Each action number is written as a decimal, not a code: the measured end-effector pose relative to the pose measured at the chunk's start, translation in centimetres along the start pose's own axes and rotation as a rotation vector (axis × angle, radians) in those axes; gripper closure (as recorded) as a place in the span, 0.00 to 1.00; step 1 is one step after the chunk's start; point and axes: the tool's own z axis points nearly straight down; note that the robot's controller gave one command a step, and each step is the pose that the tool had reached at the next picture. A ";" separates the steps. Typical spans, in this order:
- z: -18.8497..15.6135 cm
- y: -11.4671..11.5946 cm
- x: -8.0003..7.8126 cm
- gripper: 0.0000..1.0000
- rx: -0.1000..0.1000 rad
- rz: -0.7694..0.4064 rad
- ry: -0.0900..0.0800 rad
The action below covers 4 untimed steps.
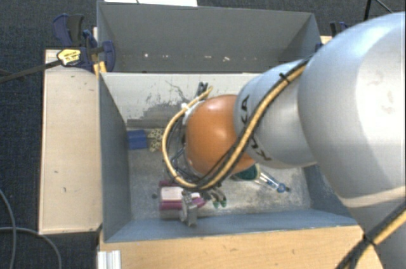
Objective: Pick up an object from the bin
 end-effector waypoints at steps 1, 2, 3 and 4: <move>0.0 -3.4 0.9 0.00 0.001 -0.168 0.002; 0.0 -3.4 0.9 1.00 0.001 -0.164 0.003; -0.2 -3.4 0.8 1.00 0.000 -0.154 0.009; -3.2 -3.4 0.7 1.00 0.000 -0.144 0.012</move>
Offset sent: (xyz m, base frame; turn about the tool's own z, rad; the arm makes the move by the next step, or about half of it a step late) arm -0.0041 -0.0356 -0.0025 -0.1720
